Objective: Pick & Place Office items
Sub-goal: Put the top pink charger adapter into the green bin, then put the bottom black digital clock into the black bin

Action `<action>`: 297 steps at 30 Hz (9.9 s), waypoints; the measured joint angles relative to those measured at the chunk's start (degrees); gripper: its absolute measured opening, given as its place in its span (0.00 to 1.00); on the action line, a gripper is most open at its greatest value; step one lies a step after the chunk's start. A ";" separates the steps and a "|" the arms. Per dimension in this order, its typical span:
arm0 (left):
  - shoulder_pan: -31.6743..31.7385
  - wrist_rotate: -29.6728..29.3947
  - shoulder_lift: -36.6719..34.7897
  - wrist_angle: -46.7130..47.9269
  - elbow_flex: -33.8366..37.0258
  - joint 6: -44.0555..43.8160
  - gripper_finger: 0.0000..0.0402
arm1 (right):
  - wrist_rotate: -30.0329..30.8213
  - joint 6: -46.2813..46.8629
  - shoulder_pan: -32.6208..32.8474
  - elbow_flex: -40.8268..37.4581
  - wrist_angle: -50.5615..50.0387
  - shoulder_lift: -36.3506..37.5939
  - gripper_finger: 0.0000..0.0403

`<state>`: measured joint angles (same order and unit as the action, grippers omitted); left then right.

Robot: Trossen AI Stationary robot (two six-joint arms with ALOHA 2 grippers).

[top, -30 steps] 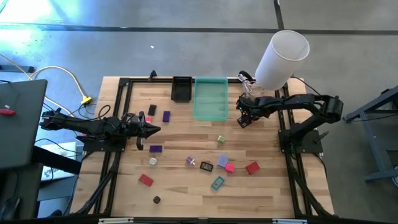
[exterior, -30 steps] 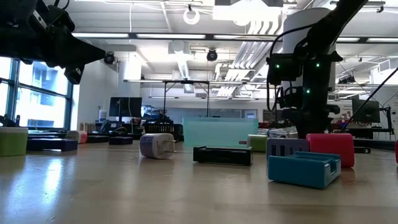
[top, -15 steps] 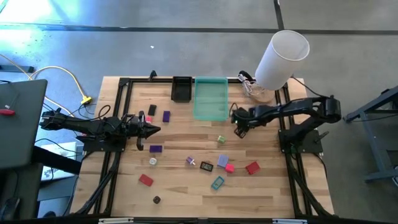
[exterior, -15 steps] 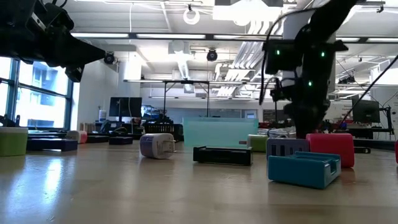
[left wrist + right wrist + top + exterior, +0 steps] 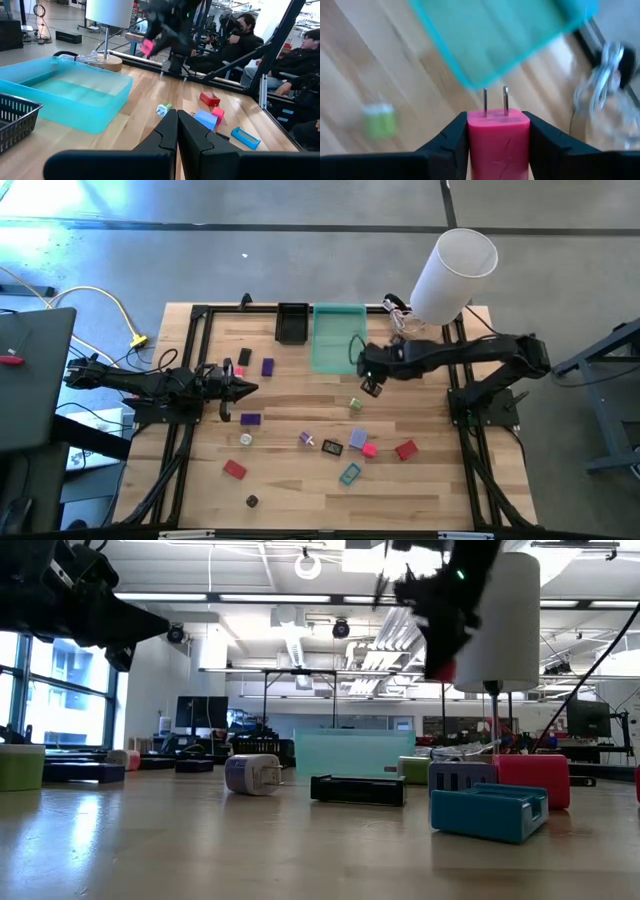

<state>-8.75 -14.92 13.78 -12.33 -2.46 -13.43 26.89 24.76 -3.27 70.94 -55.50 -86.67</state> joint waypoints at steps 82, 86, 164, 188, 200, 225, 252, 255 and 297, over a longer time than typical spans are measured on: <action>-1.25 2.47 -0.07 -4.42 0.00 -1.40 0.00 | -5.86 -30.92 -20.85 41.28 -10.44 -31.59 0.62; -1.24 3.17 -0.07 -4.44 0.00 -5.71 0.00 | -8.52 -24.16 -16.75 41.35 -16.70 -25.82 0.62; -0.05 9.72 -0.01 -1.78 0.00 -15.08 0.00 | -26.86 -1.93 17.64 23.17 10.87 -30.39 0.50; -0.96 10.58 0.66 -1.23 0.02 -15.08 0.00 | -31.46 -0.81 17.60 25.00 8.14 -37.40 0.50; -0.96 10.58 1.51 -1.43 0.02 -15.08 0.00 | -30.13 -0.51 17.51 23.70 10.63 -37.40 0.50; -0.96 10.58 1.49 -1.45 0.02 -16.45 0.00 | -32.32 -0.57 15.69 19.16 15.68 -37.35 0.50; -0.96 10.60 1.49 -1.45 0.02 -16.59 0.00 | -26.14 -2.80 8.42 19.16 13.23 -37.33 0.39; -0.96 10.62 1.51 -1.45 0.02 -16.59 0.00 | -24.88 -4.30 8.45 19.16 13.79 -37.33 0.39; -0.96 10.62 1.77 -1.40 0.02 -17.68 0.00 | -32.92 -5.05 6.86 19.27 13.27 -40.46 0.31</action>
<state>-9.72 -4.29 15.55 -13.74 -2.44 -31.11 -6.03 19.70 3.59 90.21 -42.23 -127.13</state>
